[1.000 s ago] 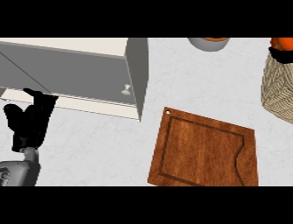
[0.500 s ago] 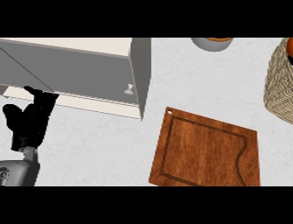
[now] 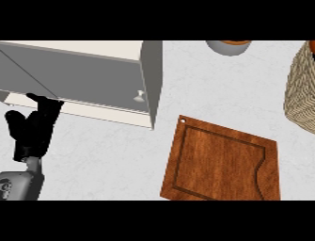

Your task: Pick the squash from the cutting board and place it in the basket

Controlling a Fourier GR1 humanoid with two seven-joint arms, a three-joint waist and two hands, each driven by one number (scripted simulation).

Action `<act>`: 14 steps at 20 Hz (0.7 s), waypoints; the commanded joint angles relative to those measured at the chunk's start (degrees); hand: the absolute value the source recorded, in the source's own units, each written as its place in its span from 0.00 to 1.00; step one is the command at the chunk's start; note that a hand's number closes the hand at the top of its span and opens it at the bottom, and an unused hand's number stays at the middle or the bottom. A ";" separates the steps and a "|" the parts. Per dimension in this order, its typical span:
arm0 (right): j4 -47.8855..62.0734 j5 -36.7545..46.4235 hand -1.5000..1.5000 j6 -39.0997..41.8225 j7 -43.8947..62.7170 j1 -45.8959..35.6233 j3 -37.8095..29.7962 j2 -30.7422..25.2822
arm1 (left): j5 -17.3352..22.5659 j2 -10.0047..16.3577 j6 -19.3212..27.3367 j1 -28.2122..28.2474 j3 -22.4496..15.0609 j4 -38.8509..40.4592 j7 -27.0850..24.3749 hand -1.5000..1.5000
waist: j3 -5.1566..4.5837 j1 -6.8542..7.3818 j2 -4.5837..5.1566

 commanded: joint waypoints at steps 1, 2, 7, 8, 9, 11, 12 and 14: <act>7.63 3.10 1.00 0.59 0.48 -3.61 0.60 -1.03 | -1.13 0.50 0.97 -2.86 1.20 -0.15 -1.73 0.50 | 0.37 0.34 0.05; 7.38 3.38 1.00 4.79 1.35 -4.84 1.20 -2.45 | 0.28 2.14 -0.85 -1.90 3.03 0.46 -3.82 0.50 | 0.32 0.09 -0.13; 12.11 6.38 1.00 7.32 4.24 -6.53 3.56 1.36 | -0.38 1.88 -0.33 -4.88 2.63 1.23 -1.44 0.50 | 0.35 0.12 0.03; 13.88 6.38 1.00 7.61 3.43 -8.05 3.03 0.26 | 0.09 1.75 -0.85 -4.90 2.69 1.38 -2.33 0.50 | 0.39 0.87 0.40; 13.91 6.88 1.00 8.06 2.56 -7.36 3.53 -0.08 | 0.43 2.47 -1.19 -6.54 3.48 2.33 -1.46 0.50 | 0.37 0.17 0.21; 15.13 6.02 1.00 6.79 0.49 -6.65 2.20 -1.04 | -0.34 2.19 -0.13 -5.01 2.69 -0.80 0.40 0.50 | 0.43 0.40 0.12; 15.74 6.31 1.00 5.58 1.28 -7.01 2.12 0.11 | -2.01 -0.45 0.73 -0.78 -0.03 -1.92 -2.59 0.50 | 0.42 0.59 0.05; 16.24 6.23 1.00 4.70 0.30 -6.93 1.63 -0.70 | 0.10 1.25 -0.75 -1.76 2.42 -1.18 -1.05 0.50 | 0.41 0.39 0.02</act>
